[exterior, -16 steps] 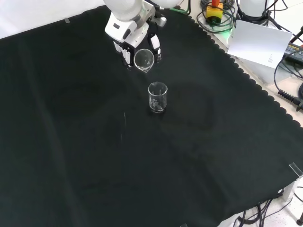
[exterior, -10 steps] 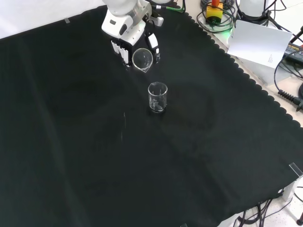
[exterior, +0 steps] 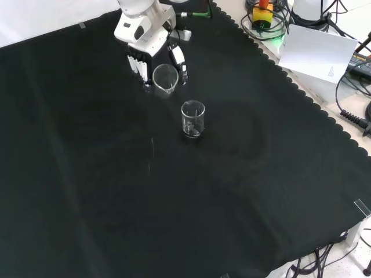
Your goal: Place the beaker back on the table.
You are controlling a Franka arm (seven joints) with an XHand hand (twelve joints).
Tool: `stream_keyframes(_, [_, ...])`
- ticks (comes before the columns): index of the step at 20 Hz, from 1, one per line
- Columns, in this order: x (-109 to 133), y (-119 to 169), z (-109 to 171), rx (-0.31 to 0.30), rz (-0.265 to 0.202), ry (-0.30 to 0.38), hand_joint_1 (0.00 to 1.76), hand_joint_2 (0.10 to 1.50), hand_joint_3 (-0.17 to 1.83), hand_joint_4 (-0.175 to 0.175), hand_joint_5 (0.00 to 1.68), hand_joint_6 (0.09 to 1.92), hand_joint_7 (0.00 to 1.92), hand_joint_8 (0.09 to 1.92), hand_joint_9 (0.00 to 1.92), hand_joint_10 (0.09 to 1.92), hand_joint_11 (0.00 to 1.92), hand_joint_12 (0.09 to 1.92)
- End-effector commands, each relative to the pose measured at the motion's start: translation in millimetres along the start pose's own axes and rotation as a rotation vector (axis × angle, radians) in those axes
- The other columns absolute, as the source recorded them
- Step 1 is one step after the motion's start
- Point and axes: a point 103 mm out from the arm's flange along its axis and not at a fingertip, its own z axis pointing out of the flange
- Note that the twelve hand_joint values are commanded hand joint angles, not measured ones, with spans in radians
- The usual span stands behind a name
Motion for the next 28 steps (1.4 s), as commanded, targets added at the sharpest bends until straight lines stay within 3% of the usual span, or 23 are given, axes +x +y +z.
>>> stream_keyframes(1, [-20,32,25,-0.072,-0.028,0.104,1.31,0.76,0.37,-0.175,1.39,0.33,1.57,0.09,1.61,0.09,1.28,0.73])
stream_keyframes(5, [-25,46,38,-0.102,-0.056,0.162,1.31,0.77,0.36,-0.175,1.39,0.33,1.56,0.09,1.61,0.09,1.28,0.73])
stream_keyframes(13, [-31,67,58,-0.175,-0.066,0.252,1.31,0.78,0.35,-0.175,1.39,0.33,1.56,0.09,1.6,0.09,1.27,0.73])
stream_keyframes(17, [-33,73,65,-0.193,-0.06,0.31,1.31,0.78,0.34,-0.175,1.39,0.33,1.56,0.09,1.6,0.09,1.27,0.73])
stream_keyframes(22, [-35,78,75,-0.207,-0.036,0.319,1.31,0.79,0.33,-0.175,1.39,0.33,1.56,0.09,1.6,0.09,1.26,0.74])
stream_keyframes(24, [-36,79,79,-0.208,-0.027,0.321,1.31,0.69,0.51,-0.048,1.37,0.4,1.6,0.09,1.59,0.09,1.26,0.75])
stream_keyframes(25, [-37,80,81,-0.207,-0.026,0.32,1.31,0.65,0.57,-0.012,1.36,0.42,1.61,0.09,1.59,0.09,1.26,0.75])
stream_keyframes(28, [-39,82,85,-0.212,-0.023,0.318,1.3,0.62,0.63,0.024,1.36,0.45,1.62,0.09,1.59,0.09,1.26,0.76])
